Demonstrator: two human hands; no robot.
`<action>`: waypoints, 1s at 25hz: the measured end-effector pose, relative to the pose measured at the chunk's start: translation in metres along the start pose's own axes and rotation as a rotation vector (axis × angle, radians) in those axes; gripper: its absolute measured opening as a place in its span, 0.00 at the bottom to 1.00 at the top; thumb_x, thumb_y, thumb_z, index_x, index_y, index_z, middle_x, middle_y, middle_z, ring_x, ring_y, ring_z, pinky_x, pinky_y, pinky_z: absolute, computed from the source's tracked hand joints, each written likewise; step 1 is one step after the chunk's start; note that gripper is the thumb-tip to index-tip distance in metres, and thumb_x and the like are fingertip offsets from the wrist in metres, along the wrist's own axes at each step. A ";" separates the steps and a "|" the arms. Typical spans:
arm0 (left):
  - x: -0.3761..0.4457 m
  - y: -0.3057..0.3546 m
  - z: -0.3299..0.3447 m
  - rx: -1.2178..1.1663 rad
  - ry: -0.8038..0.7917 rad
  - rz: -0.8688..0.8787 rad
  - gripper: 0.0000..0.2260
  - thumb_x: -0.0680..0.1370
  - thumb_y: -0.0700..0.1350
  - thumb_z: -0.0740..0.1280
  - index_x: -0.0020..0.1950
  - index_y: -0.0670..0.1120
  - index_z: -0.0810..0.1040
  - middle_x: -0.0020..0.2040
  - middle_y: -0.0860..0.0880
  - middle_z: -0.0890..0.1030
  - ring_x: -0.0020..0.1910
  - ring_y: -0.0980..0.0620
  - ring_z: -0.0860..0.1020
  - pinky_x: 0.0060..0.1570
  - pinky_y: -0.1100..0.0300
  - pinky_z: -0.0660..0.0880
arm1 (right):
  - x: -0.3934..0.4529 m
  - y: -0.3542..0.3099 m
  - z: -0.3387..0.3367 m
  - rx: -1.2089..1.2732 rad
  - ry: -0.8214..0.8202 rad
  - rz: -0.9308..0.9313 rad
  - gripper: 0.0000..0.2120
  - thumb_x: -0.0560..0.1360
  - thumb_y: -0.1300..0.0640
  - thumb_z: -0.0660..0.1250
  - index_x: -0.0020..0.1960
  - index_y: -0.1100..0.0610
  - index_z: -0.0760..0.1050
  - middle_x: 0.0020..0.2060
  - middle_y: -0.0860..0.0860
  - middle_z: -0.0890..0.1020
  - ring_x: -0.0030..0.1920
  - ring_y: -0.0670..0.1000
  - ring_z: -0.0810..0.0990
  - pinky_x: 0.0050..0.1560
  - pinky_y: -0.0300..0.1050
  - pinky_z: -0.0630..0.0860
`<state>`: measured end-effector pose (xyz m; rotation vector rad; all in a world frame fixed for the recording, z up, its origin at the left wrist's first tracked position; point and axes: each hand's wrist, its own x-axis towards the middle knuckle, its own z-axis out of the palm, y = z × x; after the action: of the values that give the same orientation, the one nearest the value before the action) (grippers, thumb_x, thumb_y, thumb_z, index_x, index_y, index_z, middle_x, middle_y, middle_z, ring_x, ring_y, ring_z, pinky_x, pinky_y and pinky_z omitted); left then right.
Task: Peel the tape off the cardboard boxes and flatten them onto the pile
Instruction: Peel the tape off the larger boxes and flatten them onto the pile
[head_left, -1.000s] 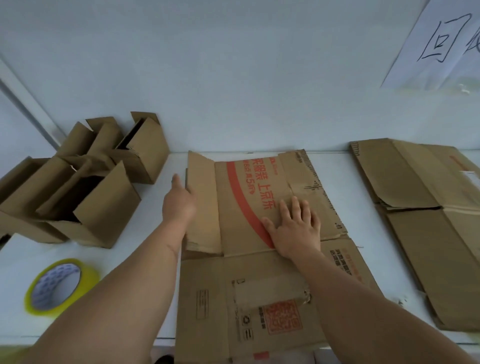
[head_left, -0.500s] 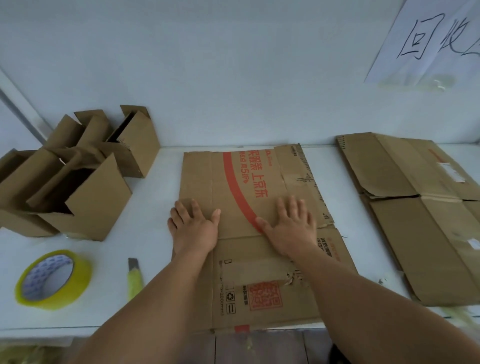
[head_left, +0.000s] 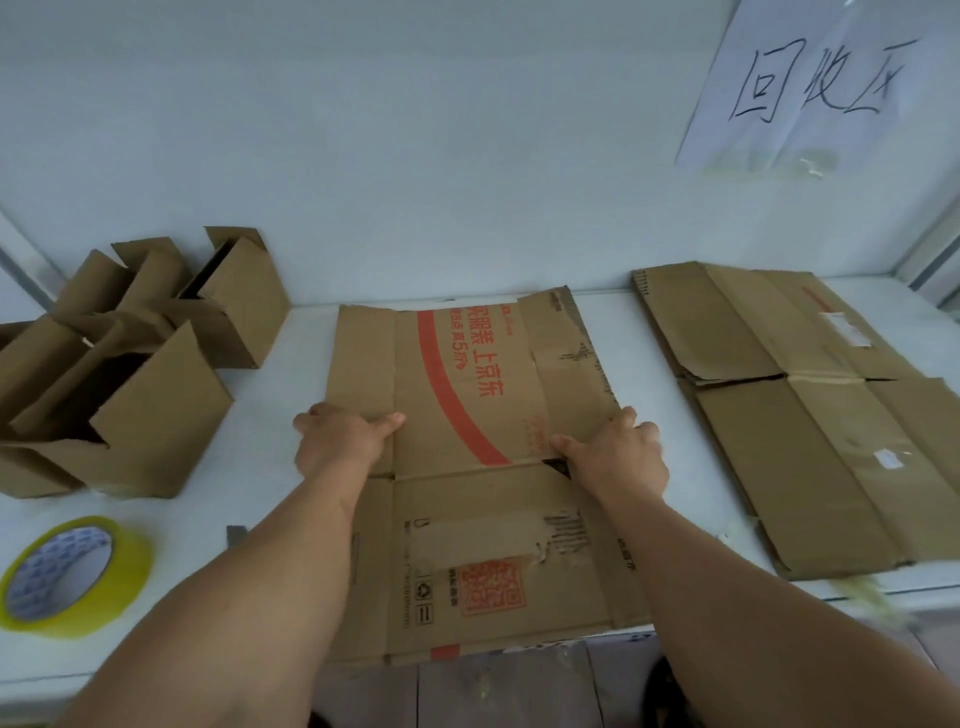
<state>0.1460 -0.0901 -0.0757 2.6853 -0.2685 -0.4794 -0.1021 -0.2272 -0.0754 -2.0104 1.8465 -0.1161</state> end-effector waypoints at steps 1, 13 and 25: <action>0.005 -0.002 -0.002 -0.031 -0.005 0.001 0.47 0.67 0.68 0.72 0.73 0.39 0.60 0.70 0.40 0.68 0.63 0.40 0.73 0.56 0.49 0.72 | 0.006 0.002 -0.003 0.049 -0.029 0.005 0.42 0.68 0.31 0.69 0.69 0.58 0.63 0.61 0.56 0.74 0.59 0.58 0.75 0.51 0.52 0.75; -0.068 0.110 0.025 -0.498 -0.106 0.104 0.27 0.83 0.55 0.59 0.72 0.35 0.66 0.69 0.38 0.72 0.64 0.39 0.72 0.53 0.55 0.69 | 0.078 0.100 -0.132 0.221 0.171 -0.002 0.25 0.78 0.36 0.59 0.64 0.54 0.70 0.53 0.54 0.81 0.45 0.56 0.77 0.40 0.48 0.72; -0.178 0.291 0.158 -0.550 -0.313 0.168 0.20 0.84 0.50 0.57 0.69 0.36 0.70 0.53 0.44 0.75 0.43 0.49 0.71 0.37 0.60 0.67 | 0.200 0.280 -0.195 0.107 0.318 0.173 0.32 0.77 0.34 0.57 0.70 0.56 0.65 0.64 0.58 0.74 0.64 0.61 0.71 0.63 0.58 0.66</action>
<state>-0.1108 -0.3631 -0.0396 2.0324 -0.3823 -0.7913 -0.4041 -0.4792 -0.0363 -1.8331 2.1466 -0.4994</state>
